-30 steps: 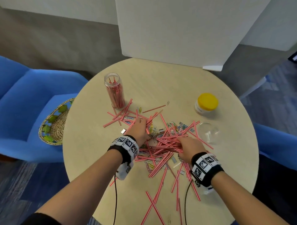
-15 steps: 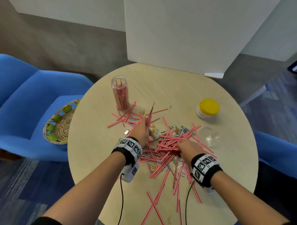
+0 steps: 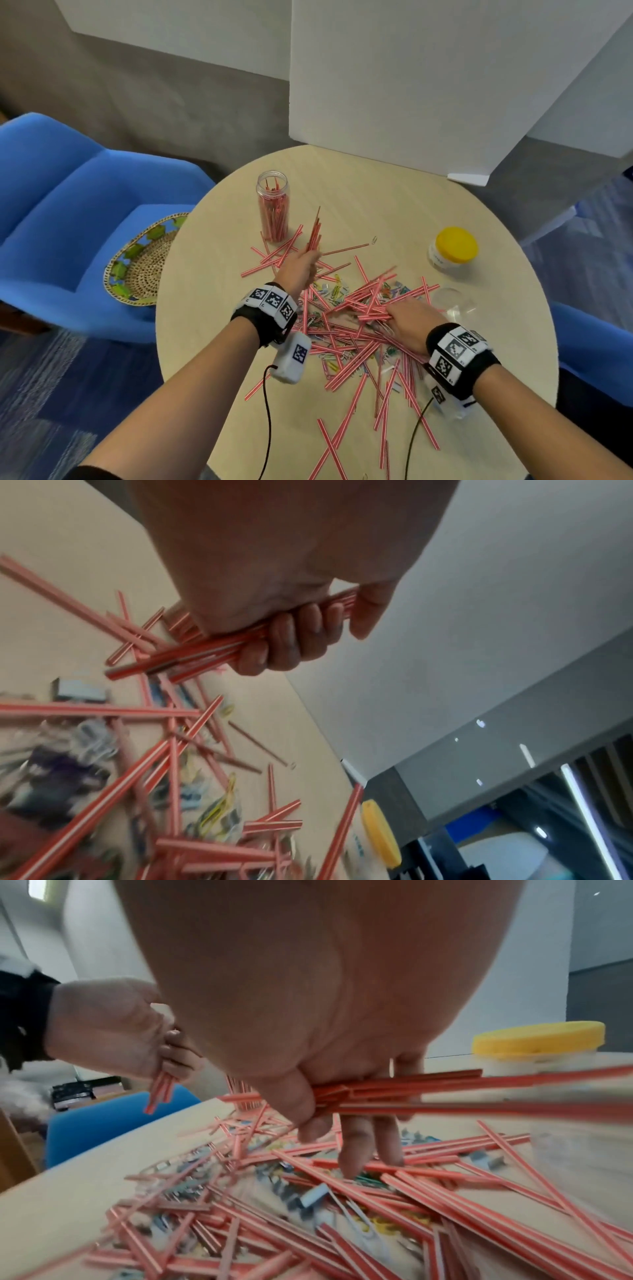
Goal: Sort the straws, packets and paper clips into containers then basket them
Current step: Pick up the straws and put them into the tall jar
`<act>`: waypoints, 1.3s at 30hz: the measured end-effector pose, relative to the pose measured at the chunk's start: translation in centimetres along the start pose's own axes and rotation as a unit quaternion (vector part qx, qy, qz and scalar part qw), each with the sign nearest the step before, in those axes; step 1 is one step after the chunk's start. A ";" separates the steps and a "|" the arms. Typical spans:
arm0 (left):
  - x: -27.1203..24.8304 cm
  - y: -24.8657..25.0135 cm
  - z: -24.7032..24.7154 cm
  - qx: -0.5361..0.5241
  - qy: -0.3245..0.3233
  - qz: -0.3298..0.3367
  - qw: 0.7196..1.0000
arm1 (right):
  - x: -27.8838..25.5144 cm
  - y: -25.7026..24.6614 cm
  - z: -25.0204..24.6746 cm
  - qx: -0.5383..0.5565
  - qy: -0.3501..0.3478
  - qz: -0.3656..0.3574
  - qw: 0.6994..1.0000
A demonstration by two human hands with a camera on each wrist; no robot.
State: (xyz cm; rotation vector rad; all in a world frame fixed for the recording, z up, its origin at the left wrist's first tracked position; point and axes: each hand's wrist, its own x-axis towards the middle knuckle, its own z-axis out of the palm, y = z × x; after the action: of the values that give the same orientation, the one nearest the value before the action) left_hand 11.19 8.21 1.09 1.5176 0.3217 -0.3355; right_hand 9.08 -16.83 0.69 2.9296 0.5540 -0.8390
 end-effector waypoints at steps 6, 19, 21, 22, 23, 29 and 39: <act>-0.9 5.1 -4.4 -0.014 0.040 0.085 0.995 | 0.4 -1.2 -1.3 0.109 -0.098 -0.026 0.989; 5.0 17.9 -9.9 -0.140 0.096 0.215 0.962 | 3.7 -3.6 -4.9 0.467 -0.037 0.017 0.883; 6.7 17.2 -9.7 -0.132 0.083 0.204 0.966 | 4.2 -4.4 -5.2 0.559 -0.053 0.014 0.827; 7.4 16.8 -9.5 -0.124 0.082 0.199 0.969 | 4.4 -4.9 -5.5 0.586 -0.048 0.005 0.809; 8.0 16.4 -9.4 -0.111 0.088 0.193 0.971 | 4.6 -5.3 -5.9 0.605 -0.031 -0.006 0.796; 9.1 13.7 -9.6 0.136 0.123 0.194 0.964 | 6.5 -6.8 -10.3 0.664 0.079 -0.024 0.743; 9.7 10.5 -11.6 0.232 0.116 0.259 0.930 | 8.4 -9.1 -22.9 0.726 0.216 -0.174 0.629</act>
State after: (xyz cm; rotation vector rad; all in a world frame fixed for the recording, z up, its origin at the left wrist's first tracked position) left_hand 24.35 19.89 6.38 2.0443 0.0093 0.2086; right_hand 24.04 -2.36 16.36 4.7649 0.6329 -0.7417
